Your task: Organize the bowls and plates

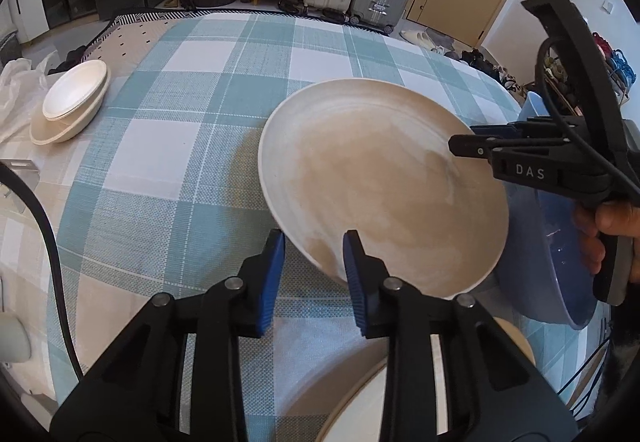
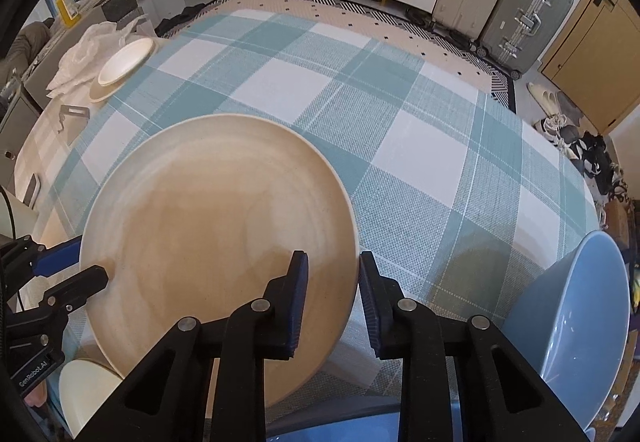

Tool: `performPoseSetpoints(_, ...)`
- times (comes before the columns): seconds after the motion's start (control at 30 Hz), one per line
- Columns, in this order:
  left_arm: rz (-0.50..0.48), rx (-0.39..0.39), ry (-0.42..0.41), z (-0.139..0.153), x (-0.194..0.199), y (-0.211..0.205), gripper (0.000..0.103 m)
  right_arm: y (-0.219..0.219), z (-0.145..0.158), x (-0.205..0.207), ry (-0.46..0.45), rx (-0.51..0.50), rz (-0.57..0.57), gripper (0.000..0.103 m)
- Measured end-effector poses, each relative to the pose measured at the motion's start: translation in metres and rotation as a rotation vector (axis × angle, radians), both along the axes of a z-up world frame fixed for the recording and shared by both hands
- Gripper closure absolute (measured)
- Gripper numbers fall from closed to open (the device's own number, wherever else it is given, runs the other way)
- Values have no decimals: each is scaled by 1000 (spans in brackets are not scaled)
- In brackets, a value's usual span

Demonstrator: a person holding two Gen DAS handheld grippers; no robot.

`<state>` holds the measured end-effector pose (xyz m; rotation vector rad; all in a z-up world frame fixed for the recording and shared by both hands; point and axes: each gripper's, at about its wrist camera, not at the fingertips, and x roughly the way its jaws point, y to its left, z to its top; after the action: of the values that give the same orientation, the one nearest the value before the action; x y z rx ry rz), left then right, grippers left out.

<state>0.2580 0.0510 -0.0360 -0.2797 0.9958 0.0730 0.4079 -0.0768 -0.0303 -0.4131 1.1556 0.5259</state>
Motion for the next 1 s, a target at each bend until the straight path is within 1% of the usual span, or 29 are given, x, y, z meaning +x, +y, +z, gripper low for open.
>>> performPoseSetpoints(0.1, 6, 2, -18, 8, -6, 4, 76, 2, 9, -5, -18, 19, 3, 77)
performPoseSetpoints(0.37, 36, 57, -68, 34, -28, 11, 76, 8, 35, -28, -77, 69, 28, 77)
performPoseSetpoints(0.5, 46, 64, -95, 50, -44, 14, 76, 9, 51, -41, -91, 99, 27, 77)
performPoseSetpoints(0.77, 50, 86, -153, 86, -85, 15, 76, 8, 85, -80, -136, 139, 32, 77)
performPoseSetpoints(1.0, 42, 111, -186, 109, -126, 6, 76, 1, 109, -125, -175, 159, 27, 77)
